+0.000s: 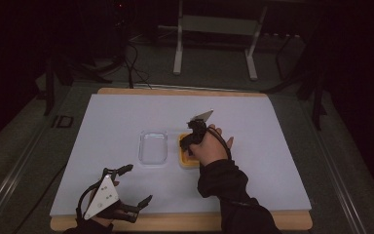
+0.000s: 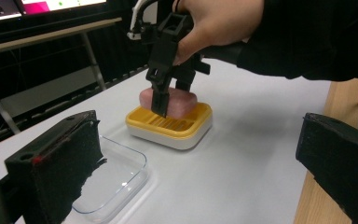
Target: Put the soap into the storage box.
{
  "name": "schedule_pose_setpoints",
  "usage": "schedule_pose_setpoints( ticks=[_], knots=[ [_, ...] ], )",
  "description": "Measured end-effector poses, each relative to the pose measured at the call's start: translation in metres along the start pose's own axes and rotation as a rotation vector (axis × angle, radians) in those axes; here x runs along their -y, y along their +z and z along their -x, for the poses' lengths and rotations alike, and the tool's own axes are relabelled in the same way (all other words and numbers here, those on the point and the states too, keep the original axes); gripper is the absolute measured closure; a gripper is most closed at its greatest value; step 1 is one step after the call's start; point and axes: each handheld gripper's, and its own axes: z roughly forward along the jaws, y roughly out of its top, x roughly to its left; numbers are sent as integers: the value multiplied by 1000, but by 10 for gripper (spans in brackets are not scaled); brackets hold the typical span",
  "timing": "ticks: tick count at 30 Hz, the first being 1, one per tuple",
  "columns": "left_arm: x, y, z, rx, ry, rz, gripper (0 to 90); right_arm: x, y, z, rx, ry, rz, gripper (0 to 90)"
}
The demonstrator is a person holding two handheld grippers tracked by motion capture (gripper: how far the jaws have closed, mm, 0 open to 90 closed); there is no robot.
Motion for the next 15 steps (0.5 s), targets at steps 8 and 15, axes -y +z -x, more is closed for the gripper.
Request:
schedule_pose_setpoints(
  ticks=[8, 15],
  knots=[
    [0, 0, 0, 0, -1, 3, 6, 2, 12, -3, 47, -17, -17, 376],
    [0, 0, 0, 4, 1, 1, 7, 2, 23, -3, 55, -22, -53, 376]
  ],
)
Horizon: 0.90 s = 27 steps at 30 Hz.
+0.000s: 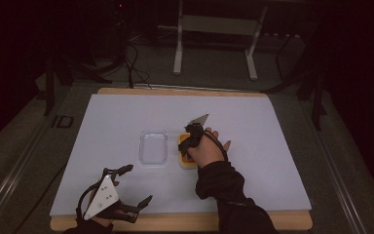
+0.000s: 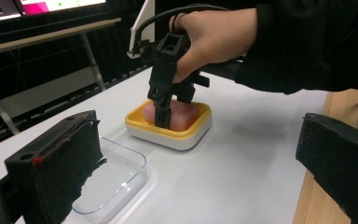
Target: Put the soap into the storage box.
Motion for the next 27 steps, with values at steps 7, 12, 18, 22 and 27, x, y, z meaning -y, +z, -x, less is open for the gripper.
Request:
schedule_pose_setpoints(
  ticks=[7, 12, 18, 22, 27],
  knots=[
    [0, 0, 0, 2, 0, -1, 6, -2, 1, 3, 2, -28, 12, 363],
    [0, 1, 0, 1, -1, -4, 7, -5, -16, 3, -21, -38, 62, 335],
    [0, 1, 0, 0, 0, -8, 7, -5, -37, 13, -122, -111, 81, 308],
    [0, 1, 0, 1, 0, -7, 6, -4, -43, 25, -162, -184, 119, 277],
    [1, 2, 0, 1, 1, -10, 6, 4, -53, 35, -220, -242, 178, 271]
  ],
)
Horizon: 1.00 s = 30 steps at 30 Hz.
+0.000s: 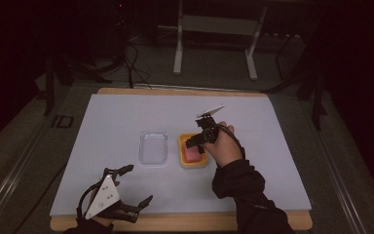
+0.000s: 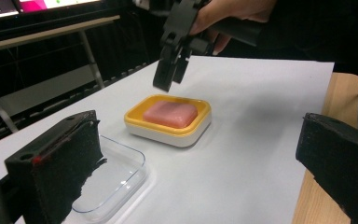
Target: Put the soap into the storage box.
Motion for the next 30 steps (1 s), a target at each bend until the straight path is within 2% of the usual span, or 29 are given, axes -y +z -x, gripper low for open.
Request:
schedule_pose_setpoints(
  ticks=[3, 4, 10, 14, 17, 19, 22, 25, 27, 30],
  knots=[
    [0, 0, 0, 0, 2, -2, 6, 2, -6, 2, -21, -11, 21, 271],
    [0, 0, 0, 0, 2, -2, 6, 5, -15, 6, -48, -28, 42, 271],
    [0, 0, 0, 1, 2, -2, 6, 17, -34, 18, -57, -120, 71, 271],
    [0, 1, 0, 2, 2, -5, 6, 27, -44, 31, -83, -147, 100, 243],
    [0, 1, 1, 0, 4, -4, 6, 36, -50, 40, -83, -188, 127, 216],
    [0, 1, 1, 0, 4, -5, 6, 42, -53, 47, -83, -198, 142, 213],
    [0, 1, 1, -1, 4, -6, 6, 52, -57, 57, -66, -230, 170, 201],
    [0, 1, 1, -1, 4, -7, 7, 63, -60, 66, -74, -233, 195, 188],
    [0, 1, 1, -1, 4, -8, 6, 70, -61, 70, -61, -242, 209, 187],
    [0, 1, 1, -2, 5, -8, 6, 80, -63, 75, -75, -242, 222, 188]
  ],
)
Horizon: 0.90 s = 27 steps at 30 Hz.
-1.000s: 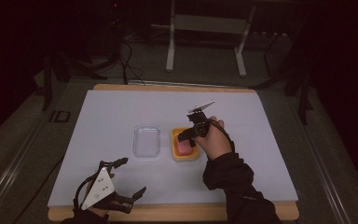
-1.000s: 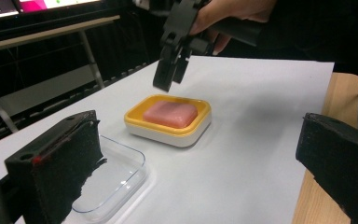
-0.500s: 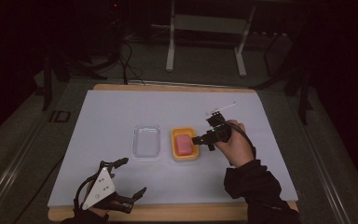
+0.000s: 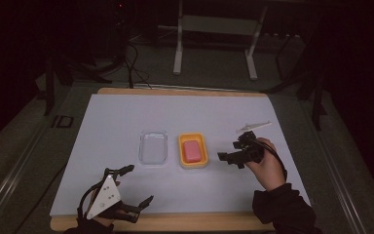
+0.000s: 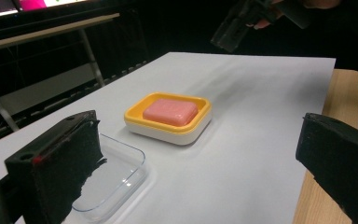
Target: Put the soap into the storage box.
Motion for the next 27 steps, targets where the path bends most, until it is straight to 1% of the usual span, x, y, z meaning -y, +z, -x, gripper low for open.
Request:
schedule_pose_setpoints(
  ticks=[2, 6, 9, 11, 12, 16, 18, 22, 27],
  knots=[
    [0, 0, 0, 0, 0, 0, 6, 7, -3, 1, 3, -2, 9, 188],
    [0, 0, 0, 1, 1, -1, 6, 21, -9, 6, 19, 12, 41, 188],
    [0, 0, 0, 1, 1, 0, 6, 31, -13, 8, 47, 16, 52, 188],
    [0, 0, 0, 0, 2, -1, 7, 38, -15, 10, 60, 34, 65, 188],
    [0, 0, 0, 0, 2, -2, 6, 41, -16, 11, 63, 44, 59, 187],
    [0, 0, 0, 0, 4, -5, 6, 53, -19, 15, 80, 55, 67, 187],
    [0, 0, 0, 1, 3, -4, 6, 59, -20, 18, 92, 61, 59, 187],
    [0, 0, 0, 1, 3, -4, 6, 69, -22, 22, 105, 84, 67, 187],
    [0, 0, 0, 1, -1, 0, 6, 79, -26, 24, 120, 88, 72, 190]
  ],
)
